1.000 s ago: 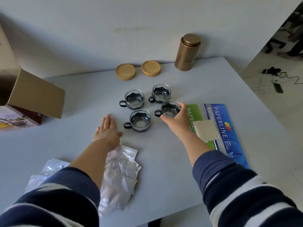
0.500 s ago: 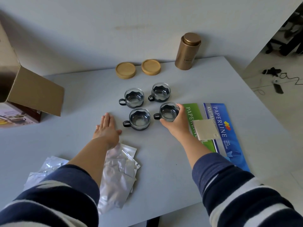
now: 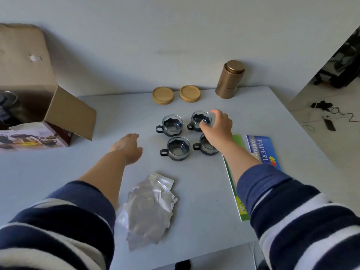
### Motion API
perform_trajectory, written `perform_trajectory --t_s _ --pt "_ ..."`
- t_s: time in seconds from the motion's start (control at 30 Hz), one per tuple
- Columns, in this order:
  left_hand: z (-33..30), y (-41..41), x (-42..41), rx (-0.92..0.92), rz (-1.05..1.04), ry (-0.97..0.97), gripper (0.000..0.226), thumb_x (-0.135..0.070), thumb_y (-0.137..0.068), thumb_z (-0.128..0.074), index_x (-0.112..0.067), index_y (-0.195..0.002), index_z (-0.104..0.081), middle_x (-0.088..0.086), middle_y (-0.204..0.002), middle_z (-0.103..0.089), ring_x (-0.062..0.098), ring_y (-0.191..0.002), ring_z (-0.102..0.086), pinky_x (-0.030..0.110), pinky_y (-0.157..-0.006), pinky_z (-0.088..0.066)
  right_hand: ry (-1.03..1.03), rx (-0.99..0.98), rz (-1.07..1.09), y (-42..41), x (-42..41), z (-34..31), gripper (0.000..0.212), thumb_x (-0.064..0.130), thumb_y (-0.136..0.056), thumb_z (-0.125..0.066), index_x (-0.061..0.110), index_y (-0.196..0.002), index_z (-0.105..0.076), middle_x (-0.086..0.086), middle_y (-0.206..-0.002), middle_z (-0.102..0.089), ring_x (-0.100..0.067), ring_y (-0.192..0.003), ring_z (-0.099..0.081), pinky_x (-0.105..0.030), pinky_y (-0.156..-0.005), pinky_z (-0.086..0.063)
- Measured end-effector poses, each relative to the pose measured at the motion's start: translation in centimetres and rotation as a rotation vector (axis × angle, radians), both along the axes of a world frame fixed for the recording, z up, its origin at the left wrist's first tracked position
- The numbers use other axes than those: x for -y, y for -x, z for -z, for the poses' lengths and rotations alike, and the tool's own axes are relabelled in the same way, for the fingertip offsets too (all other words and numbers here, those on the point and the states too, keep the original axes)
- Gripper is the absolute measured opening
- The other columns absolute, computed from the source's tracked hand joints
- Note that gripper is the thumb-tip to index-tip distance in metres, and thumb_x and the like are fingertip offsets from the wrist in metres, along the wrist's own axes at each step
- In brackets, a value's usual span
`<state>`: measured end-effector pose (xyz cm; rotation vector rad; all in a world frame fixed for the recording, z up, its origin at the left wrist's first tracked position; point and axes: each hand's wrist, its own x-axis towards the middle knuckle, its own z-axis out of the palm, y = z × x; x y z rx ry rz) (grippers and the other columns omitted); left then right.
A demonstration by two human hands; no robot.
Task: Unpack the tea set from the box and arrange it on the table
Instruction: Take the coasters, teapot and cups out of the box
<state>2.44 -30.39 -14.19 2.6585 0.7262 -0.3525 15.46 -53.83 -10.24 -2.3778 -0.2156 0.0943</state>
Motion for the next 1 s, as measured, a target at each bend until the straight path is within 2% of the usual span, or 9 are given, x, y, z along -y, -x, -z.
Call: perform_trajectory --t_s 0.13,0.3,0.43,0.6,0.73,0.77,0.83,0.9,1.0 --pt "-4.5 1.8 -4.3 0.222 -0.067 -0.093 0.051 -0.018 -0.094 -0.044 -0.021 -0.145 -0.037 -0.002 -0.151 -0.037 0.023 -0.136 -0.038 0.039 -0.107 -0.035 0.038 -0.002 -0.16 1.2 -6.6 -1.8 0.046 0.027 -0.087 -0.056 0.019 -0.131 -0.046 -0.007 -0.138 -0.04 -0.028 -0.131 -0.034 -0.039 -0.103 -0.033" --pt "-8.1 5.7 -11.8 0.376 -0.166 -0.228 0.042 -0.014 -0.09 -0.05 -0.02 -0.131 -0.053 0.003 -0.137 -0.051 0.026 -0.126 -0.047 0.039 -0.1 -0.039 -0.003 0.019 -0.391 4.8 -17.1 -3.1 0.039 0.018 -0.086 -0.059 0.013 -0.125 -0.055 -0.01 -0.132 -0.05 -0.029 -0.125 -0.045 -0.036 -0.103 -0.038" --pt "-8.5 9.8 -18.2 0.426 -0.292 -0.316 0.049 -0.019 -0.094 -0.052 -0.02 -0.142 -0.042 0.002 -0.149 -0.04 0.024 -0.14 -0.033 0.043 -0.116 -0.027 -0.015 0.084 -0.543 8.7 -25.3 -4.1 0.032 0.019 -0.087 -0.057 0.016 -0.119 -0.06 -0.008 -0.123 -0.057 -0.025 -0.118 -0.05 -0.03 -0.092 -0.042" --pt "-7.2 13.9 -26.4 0.303 -0.358 -0.35 0.064 -0.02 -0.094 -0.047 -0.013 -0.151 -0.019 0.004 -0.162 -0.01 0.02 -0.15 0.001 0.042 -0.121 0.001 -0.058 0.088 -0.728 13.4 -34.9 -4.9 0.023 0.019 -0.092 -0.054 0.016 -0.111 -0.067 -0.002 -0.112 -0.066 -0.019 -0.1 -0.06 -0.024 -0.083 -0.045" --pt "-5.7 15.8 -30.9 0.267 -0.383 -0.312 0.067 -0.029 -0.096 -0.044 -0.011 -0.153 -0.013 0.004 -0.162 -0.006 0.019 -0.15 0.003 0.041 -0.121 0.003 0.045 -0.013 -0.818 15.9 -41.8 -4.5 0.03 0.028 -0.096 -0.053 0.014 -0.121 -0.062 0.0 -0.116 -0.064 -0.015 -0.102 -0.058 -0.021 -0.076 -0.045" --pt "-5.2 16.3 -31.5 0.253 -0.386 -0.299 0.067 -0.032 -0.097 -0.042 -0.01 -0.153 -0.011 0.003 -0.162 -0.005 0.018 -0.15 0.003 0.04 -0.121 0.002 0.073 -0.055 -0.801 16.3 -43.3 -4.2 0.033 0.029 -0.095 -0.053 0.011 -0.122 -0.06 -0.003 -0.116 -0.064 -0.018 -0.105 -0.059 -0.022 -0.079 -0.046" --pt "-4.2 17.0 -32.0 0.234 -0.385 -0.261 0.067 -0.039 -0.1 -0.034 -0.01 -0.154 -0.007 0.002 -0.163 0.001 0.017 -0.149 0.004 0.039 -0.121 0.002 0.168 -0.136 -0.748 16.9 -45.9 -3.4 0.033 0.036 -0.095 -0.053 0.007 -0.107 -0.062 -0.007 -0.101 -0.064 -0.025 -0.099 -0.061 -0.031 -0.08 -0.048" --pt "-3.2 17.6 -32.0 0.251 -0.377 -0.241 0.066 -0.043 -0.101 -0.026 -0.009 -0.153 -0.005 0.002 -0.162 0.005 0.016 -0.149 0.005 0.038 -0.121 0.003 0.276 -0.189 -0.702 17.3 -47.8 -2.5 0.039 0.046 -0.094 -0.05 0.009 -0.082 -0.056 -0.004 -0.076 -0.055 -0.025 -0.086 -0.059 -0.032 -0.072 -0.044" --pt "-2.3 17.7 -32.0 0.275 -0.368 -0.257 0.066 -0.044 -0.101 -0.021 -0.008 -0.154 -0.003 0.003 -0.162 0.007 0.016 -0.149 0.006 0.037 -0.121 0.004 0.326 -0.215 -0.651 17.6 -49.0 -2.1 0.044 0.051 -0.094 -0.047 0.009 -0.082 -0.052 -0.003 -0.071 -0.049 -0.023 -0.08 -0.054 -0.03 -0.07 -0.04"
